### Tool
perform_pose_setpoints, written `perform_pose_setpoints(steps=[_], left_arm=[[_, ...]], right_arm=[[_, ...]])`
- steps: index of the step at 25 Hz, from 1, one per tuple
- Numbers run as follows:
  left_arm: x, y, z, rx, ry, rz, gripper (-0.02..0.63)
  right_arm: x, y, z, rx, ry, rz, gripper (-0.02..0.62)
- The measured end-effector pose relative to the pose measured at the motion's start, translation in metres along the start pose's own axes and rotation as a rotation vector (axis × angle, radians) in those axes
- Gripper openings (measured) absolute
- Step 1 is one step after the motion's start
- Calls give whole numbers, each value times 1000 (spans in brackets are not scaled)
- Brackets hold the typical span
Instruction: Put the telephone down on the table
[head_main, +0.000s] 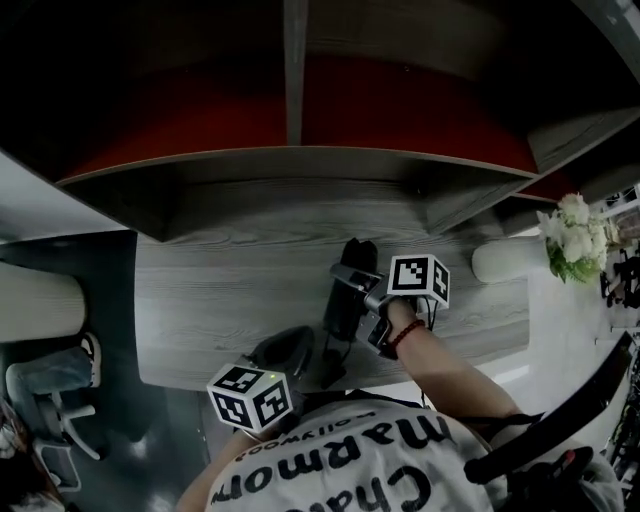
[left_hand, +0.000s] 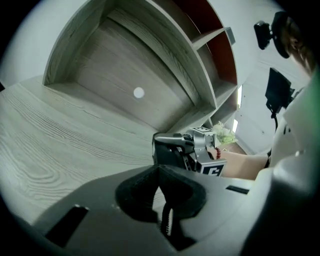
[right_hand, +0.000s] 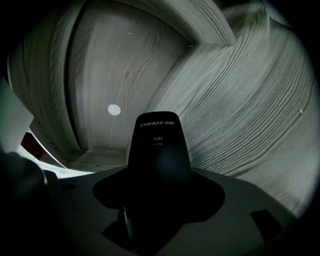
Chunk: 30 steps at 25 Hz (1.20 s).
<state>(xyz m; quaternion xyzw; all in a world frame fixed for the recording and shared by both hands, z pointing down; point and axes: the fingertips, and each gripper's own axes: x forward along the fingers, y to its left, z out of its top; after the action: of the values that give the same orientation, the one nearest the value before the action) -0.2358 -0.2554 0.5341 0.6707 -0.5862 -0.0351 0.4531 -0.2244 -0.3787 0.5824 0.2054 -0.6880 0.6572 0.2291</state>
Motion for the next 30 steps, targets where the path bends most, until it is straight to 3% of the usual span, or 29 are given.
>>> perform_pose_setpoints(steps=[9, 18, 30], left_arm=[[7, 10, 21, 2, -14, -12, 9], [7, 14, 17, -12, -26, 6, 8], [5, 21, 17, -25, -42, 29, 9]], right_arm=[[15, 1, 8, -25, 16, -56, 282], [19, -1, 11, -44, 41, -86, 282], [25, -4, 8, -141, 76, -258, 282]])
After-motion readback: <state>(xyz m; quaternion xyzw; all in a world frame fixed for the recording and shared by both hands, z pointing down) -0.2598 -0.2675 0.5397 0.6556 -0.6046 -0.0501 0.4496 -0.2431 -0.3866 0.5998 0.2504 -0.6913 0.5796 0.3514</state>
